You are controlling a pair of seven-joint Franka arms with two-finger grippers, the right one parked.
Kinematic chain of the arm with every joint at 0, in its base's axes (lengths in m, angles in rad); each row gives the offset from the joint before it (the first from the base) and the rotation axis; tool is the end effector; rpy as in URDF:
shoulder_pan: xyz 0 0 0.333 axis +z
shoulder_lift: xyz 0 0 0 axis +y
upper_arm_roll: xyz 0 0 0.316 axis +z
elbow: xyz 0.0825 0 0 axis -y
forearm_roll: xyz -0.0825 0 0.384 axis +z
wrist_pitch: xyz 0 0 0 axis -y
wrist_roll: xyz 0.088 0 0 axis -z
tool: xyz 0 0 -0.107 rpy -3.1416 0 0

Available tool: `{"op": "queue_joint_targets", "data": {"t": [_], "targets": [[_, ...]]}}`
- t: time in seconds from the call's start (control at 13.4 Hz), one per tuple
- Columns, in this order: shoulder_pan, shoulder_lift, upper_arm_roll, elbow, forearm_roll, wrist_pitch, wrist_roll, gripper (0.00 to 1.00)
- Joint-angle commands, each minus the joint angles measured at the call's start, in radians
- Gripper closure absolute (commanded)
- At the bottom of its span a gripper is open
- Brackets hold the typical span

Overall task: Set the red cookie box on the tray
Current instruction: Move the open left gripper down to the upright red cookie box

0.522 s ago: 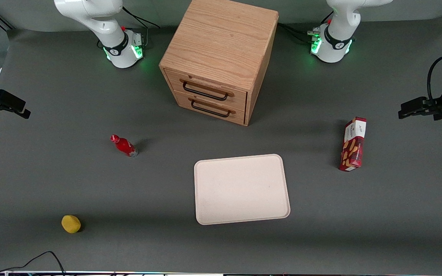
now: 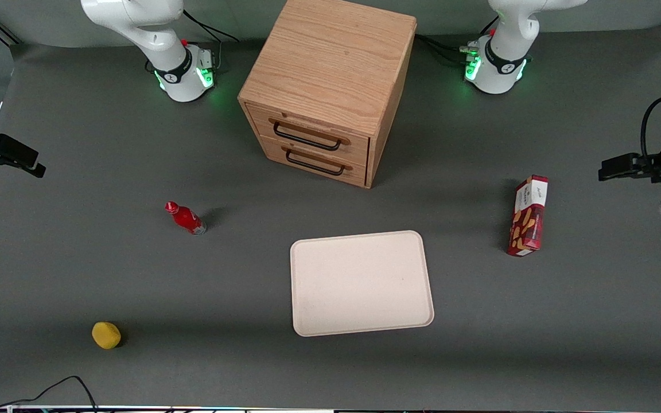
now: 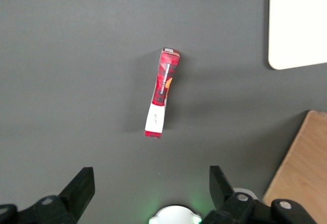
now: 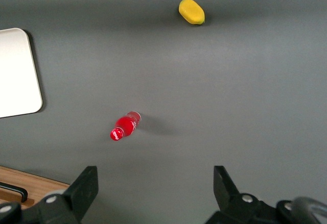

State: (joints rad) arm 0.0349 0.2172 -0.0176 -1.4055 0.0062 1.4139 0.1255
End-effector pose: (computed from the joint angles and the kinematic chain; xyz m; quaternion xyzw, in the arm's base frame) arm 0.6002 0.0122 0.5634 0.9931 -0.0536 -0.1040 0.0063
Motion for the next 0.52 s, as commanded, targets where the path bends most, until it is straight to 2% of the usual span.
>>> {"op": "queue_joint_targets", "data": {"t": [0.0, 0.45], "targets": [[-0.009, -0.012, 0.016, -0.238, 0.015, 0.225, 0.120, 0.00], [-0.007, -0.012, 0.016, -0.689, 0.014, 0.748, 0.217, 0.00]]}}
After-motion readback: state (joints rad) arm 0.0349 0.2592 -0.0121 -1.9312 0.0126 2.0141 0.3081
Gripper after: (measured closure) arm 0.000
